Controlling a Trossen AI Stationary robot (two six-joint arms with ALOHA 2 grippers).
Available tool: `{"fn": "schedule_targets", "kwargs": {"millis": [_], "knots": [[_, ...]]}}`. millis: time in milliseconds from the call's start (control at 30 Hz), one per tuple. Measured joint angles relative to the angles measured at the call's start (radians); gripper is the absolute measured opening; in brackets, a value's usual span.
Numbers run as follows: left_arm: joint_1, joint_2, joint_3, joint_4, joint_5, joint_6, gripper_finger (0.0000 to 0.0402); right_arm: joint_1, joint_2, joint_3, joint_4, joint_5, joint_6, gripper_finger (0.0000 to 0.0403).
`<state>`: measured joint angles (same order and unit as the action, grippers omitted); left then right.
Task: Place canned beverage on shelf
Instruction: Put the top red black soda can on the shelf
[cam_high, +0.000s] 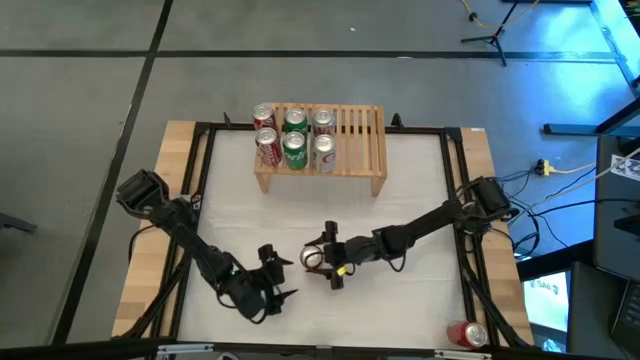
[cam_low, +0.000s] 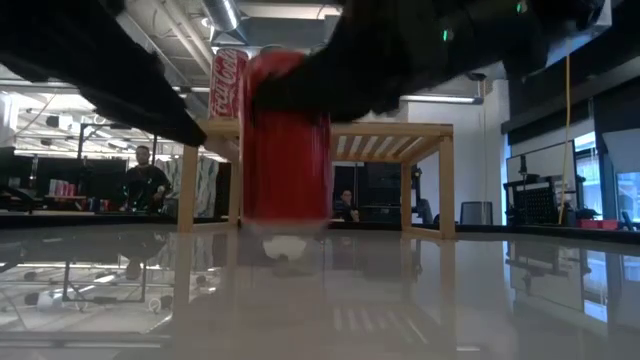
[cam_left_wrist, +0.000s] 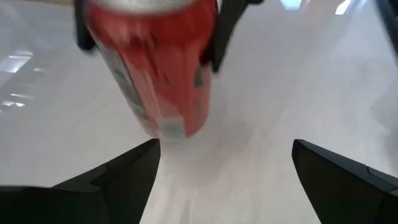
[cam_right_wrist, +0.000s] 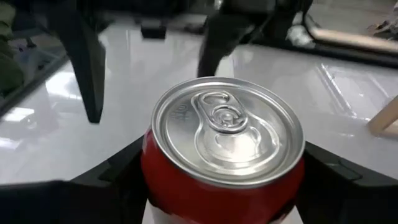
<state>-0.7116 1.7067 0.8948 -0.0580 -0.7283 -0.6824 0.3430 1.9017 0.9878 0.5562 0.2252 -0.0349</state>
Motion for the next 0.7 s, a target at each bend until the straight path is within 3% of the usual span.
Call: {"fn": "schedule_targets", "kwargs": {"millis": [300, 700], "knots": [[-0.065, 0.017, 0.0, 0.063, -0.099, -0.018, 0.0354, 0.026, -0.18, 0.001, -0.123, 0.025, -0.022, 0.0292], [-0.06, 0.017, -0.003, 0.076, -0.1, -0.024, 0.0354, 0.023, -0.57, 0.001, -0.425, 0.181, -0.026, 0.0292]]}}
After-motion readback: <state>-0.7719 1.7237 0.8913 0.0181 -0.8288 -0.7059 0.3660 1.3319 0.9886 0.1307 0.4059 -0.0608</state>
